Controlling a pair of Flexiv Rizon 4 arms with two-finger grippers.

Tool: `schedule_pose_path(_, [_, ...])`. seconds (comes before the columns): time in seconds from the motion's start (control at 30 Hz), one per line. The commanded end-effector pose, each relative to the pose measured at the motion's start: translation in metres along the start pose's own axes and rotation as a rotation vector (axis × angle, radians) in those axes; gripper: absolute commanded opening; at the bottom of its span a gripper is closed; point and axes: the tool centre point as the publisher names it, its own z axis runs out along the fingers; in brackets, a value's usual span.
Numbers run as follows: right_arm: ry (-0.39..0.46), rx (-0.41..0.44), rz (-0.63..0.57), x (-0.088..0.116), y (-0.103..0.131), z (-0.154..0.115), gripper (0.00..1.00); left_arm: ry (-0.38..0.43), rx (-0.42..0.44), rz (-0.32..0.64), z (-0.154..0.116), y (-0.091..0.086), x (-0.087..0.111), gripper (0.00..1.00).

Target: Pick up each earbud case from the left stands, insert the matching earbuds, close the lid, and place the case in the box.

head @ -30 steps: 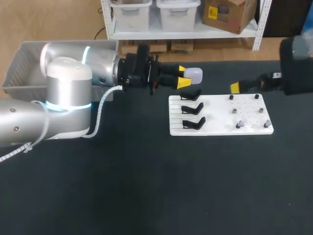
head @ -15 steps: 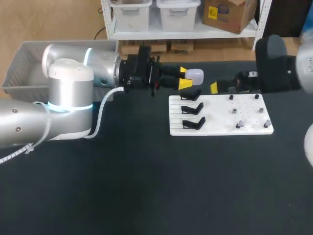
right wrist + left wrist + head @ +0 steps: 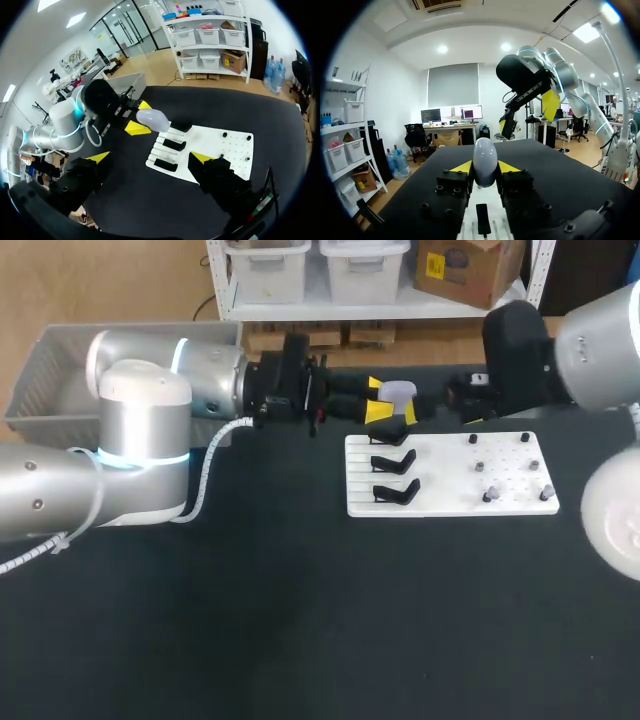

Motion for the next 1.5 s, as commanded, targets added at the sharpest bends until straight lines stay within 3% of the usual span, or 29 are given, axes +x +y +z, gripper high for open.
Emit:
schedule_pose_path(0.03, [0.004,0.001,0.013,-0.007,-0.004,0.017,1.0,-0.002,-0.003,0.002,0.0,-0.001,0.001,0.0])
schedule_pose_path(0.33, [0.034,0.02,0.045,-0.013,-0.018,0.038,1.0,-0.002,-0.003,0.002,0.0,-0.001,0.001,0.0])
schedule_pose_path(0.8, [0.009,0.045,0.081,-0.024,-0.03,0.045,1.0,-0.002,-0.003,0.002,0.0,-0.001,0.001,0.0])
schedule_pose_path(1.13, [-0.015,0.067,0.085,-0.033,-0.035,0.041,1.0,-0.002,-0.003,0.002,0.0,-0.001,0.001,0.0])
schedule_pose_path(1.5, [-0.117,0.121,0.007,-0.052,-0.027,0.017,1.0,-0.002,-0.003,0.002,0.0,-0.001,0.001,0.0])
